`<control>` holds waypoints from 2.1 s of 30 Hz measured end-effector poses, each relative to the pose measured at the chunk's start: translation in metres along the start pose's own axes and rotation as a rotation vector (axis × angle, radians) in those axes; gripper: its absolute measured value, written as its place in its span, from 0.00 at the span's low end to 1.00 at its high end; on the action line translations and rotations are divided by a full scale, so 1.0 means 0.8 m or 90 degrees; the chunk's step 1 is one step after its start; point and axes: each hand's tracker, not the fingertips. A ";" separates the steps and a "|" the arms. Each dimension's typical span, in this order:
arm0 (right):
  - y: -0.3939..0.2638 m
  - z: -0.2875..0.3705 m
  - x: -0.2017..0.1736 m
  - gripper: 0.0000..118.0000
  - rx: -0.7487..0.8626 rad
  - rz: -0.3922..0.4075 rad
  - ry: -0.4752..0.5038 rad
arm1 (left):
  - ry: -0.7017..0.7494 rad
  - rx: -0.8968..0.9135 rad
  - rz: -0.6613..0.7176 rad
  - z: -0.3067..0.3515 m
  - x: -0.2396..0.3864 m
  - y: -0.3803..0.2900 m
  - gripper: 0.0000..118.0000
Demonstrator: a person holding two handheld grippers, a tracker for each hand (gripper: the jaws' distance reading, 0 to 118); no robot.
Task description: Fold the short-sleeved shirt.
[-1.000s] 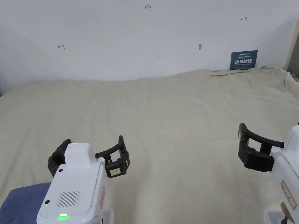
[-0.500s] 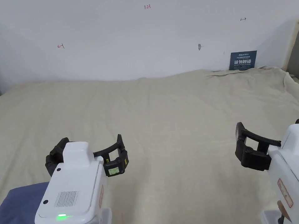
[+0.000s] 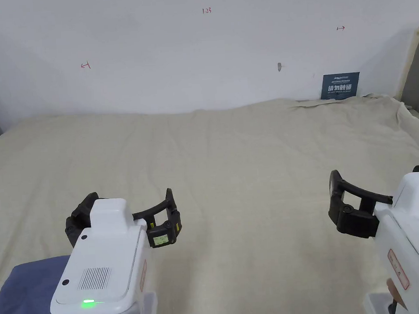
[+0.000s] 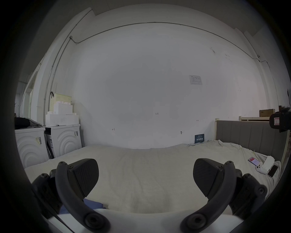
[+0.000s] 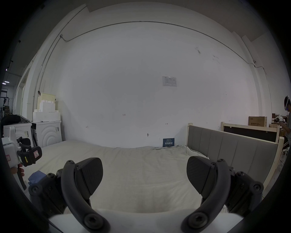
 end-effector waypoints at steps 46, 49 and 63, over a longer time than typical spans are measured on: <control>-0.005 -0.006 0.002 0.92 0.003 -0.003 0.005 | -0.007 -0.006 -0.015 -0.003 0.001 -0.003 1.00; -0.003 -0.005 0.001 0.92 0.004 -0.004 0.005 | -0.007 -0.005 -0.015 -0.002 0.001 -0.002 1.00; 0.005 0.002 -0.007 0.92 0.005 -0.006 0.007 | -0.008 -0.007 -0.021 0.000 0.000 -0.002 1.00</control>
